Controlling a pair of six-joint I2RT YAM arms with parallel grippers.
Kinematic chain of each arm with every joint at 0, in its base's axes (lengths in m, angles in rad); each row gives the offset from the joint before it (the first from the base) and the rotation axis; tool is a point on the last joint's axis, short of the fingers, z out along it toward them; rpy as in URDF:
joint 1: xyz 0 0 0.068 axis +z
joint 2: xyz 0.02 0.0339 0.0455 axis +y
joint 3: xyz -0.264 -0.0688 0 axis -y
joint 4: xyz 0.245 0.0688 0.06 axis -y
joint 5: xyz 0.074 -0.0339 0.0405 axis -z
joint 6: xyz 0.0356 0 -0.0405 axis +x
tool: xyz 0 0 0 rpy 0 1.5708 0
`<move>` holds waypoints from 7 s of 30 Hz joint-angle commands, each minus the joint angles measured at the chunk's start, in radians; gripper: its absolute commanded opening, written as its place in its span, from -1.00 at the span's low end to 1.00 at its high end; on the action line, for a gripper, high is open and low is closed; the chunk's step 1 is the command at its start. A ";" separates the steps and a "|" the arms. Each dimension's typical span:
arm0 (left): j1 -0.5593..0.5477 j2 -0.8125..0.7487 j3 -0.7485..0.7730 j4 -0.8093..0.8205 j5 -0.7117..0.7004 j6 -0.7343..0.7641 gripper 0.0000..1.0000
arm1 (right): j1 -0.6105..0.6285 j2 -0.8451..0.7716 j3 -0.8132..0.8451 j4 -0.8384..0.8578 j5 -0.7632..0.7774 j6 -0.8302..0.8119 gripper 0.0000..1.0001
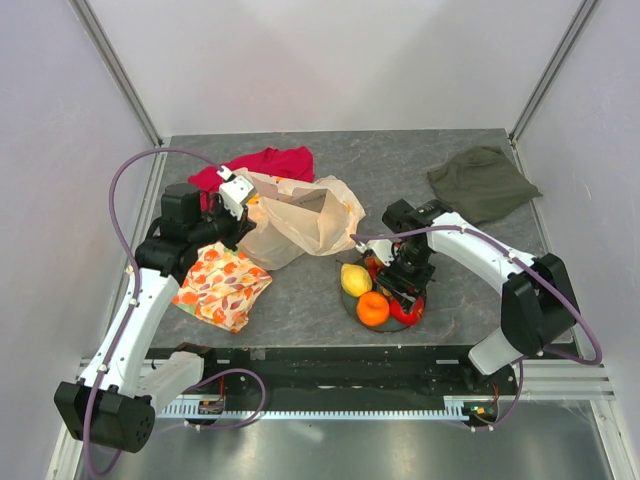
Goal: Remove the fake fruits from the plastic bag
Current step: Place the fake fruit on the plate, then adjust the plastic bag at the center of the board, then take out the fake fruit from the plastic bag.
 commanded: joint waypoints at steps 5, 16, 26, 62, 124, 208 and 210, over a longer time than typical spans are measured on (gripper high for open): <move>0.003 -0.024 -0.018 0.041 0.024 0.001 -0.97 | 0.002 -0.036 0.032 0.006 0.057 0.020 0.67; 0.003 -0.062 -0.044 0.048 0.039 0.010 -0.97 | 0.003 -0.069 0.160 -0.135 0.021 -0.035 0.96; -0.002 -0.102 0.111 -0.193 0.163 0.041 -0.97 | 0.002 -0.237 0.642 -0.174 -0.052 -0.302 0.96; -0.020 0.549 0.905 -0.326 0.255 0.124 -0.97 | -0.126 0.652 1.011 0.900 0.573 0.084 0.54; 0.020 0.152 0.381 -0.226 0.308 -0.349 -0.97 | 0.169 0.395 0.551 0.899 0.124 0.012 -0.48; 0.184 0.057 0.105 -0.177 0.315 -0.540 -0.97 | 0.179 0.924 0.973 0.873 0.304 0.939 -0.28; 0.184 0.060 0.097 -0.165 0.315 -0.544 -0.97 | 0.175 0.896 0.953 0.878 0.267 0.923 -0.61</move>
